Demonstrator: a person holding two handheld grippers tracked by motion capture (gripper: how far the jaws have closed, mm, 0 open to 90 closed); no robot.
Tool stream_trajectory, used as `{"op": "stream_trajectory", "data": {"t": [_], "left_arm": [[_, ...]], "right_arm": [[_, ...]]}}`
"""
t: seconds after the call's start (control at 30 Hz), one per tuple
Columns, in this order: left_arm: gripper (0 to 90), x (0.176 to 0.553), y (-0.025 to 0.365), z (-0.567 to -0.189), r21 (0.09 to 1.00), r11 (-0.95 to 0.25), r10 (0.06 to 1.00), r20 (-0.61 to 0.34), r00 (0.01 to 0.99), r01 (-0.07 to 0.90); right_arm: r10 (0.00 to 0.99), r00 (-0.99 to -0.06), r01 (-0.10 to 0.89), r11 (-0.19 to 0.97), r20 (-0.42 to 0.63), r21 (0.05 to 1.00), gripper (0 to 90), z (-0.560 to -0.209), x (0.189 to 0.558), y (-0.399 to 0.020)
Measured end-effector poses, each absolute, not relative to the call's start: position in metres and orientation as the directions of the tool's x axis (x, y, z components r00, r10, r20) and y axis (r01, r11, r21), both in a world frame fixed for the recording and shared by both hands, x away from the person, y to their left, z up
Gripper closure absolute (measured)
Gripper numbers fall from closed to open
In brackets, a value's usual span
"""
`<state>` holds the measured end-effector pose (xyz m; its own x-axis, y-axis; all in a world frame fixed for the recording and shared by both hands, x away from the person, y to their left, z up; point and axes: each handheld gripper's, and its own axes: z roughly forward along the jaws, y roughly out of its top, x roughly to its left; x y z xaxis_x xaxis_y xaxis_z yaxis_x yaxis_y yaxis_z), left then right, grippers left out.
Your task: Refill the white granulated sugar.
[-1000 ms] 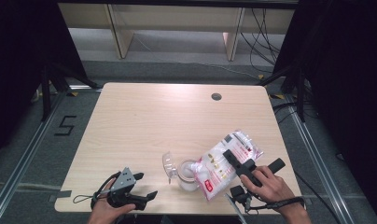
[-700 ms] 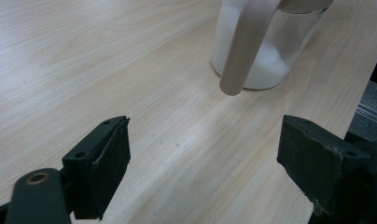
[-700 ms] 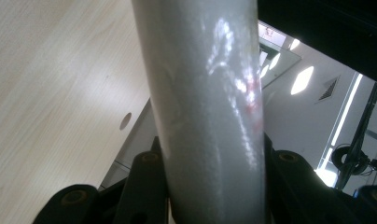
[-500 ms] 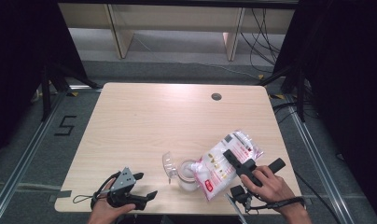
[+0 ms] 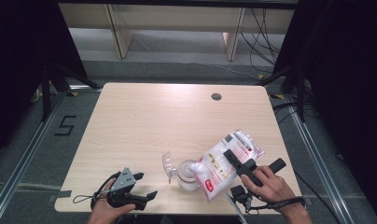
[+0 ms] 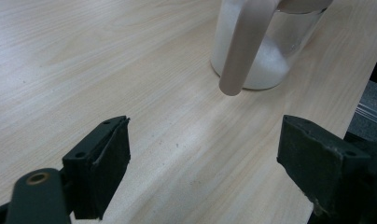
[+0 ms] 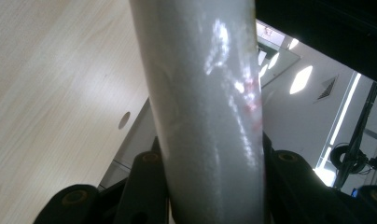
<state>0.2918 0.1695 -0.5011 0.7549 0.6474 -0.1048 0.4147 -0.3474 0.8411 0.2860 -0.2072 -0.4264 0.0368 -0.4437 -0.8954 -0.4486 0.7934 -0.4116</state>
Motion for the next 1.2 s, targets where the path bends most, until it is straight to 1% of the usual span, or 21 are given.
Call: {"op": "stream_trajectory", "data": {"t": [0.6, 0.63, 0.83, 0.9, 0.97, 1.03, 1.2], "left_arm": [[16.7, 0.2918, 0.1695, -0.5014, 0.841, -0.346, 0.648, -0.106, 0.754, 0.415], [16.7, 0.2918, 0.1697, -0.5011, 0.84, -0.349, 0.648, -0.104, 0.755, 0.416], [16.7, 0.2918, 0.1696, -0.5012, 0.839, -0.351, 0.648, -0.103, 0.754, 0.416], [16.7, 0.2931, 0.1703, -0.5012, 0.844, -0.361, 0.639, -0.086, 0.764, 0.396], [16.7, 0.2931, 0.1702, -0.5011, 0.844, -0.36, 0.639, -0.087, 0.764, 0.397], [16.7, 0.2918, 0.1696, -0.5012, 0.839, -0.35, 0.648, -0.104, 0.754, 0.416], [16.7, 0.2922, 0.1692, -0.502, 0.84, -0.347, 0.647, -0.107, 0.755, 0.416]], "right_arm": [[-0.442, 0.042, -0.449, 0.793, -0.896, -0.412, 70.0, -0.4261, 0.2859, -0.2075], [-0.454, 0.048, -0.451, 0.785, -0.89, -0.425, 70.1, -0.4248, 0.2861, -0.2072], [-0.443, 0.04, -0.45, 0.792, -0.895, -0.412, 70.4, -0.4256, 0.2864, -0.2078], [-0.45, 0.042, -0.452, 0.788, -0.892, -0.419, 70.5, -0.4253, 0.2866, -0.2074], [-0.438, 0.039, -0.45, 0.795, -0.898, -0.407, 70.6, -0.4267, 0.2864, -0.2078], [-0.445, 0.041, -0.452, 0.79, -0.894, -0.414, 70.7, -0.4255, 0.2864, -0.2075], [-0.442, 0.034, -0.45, 0.794, -0.896, -0.409, 71.0, -0.4254, 0.2862, -0.2081]]}}
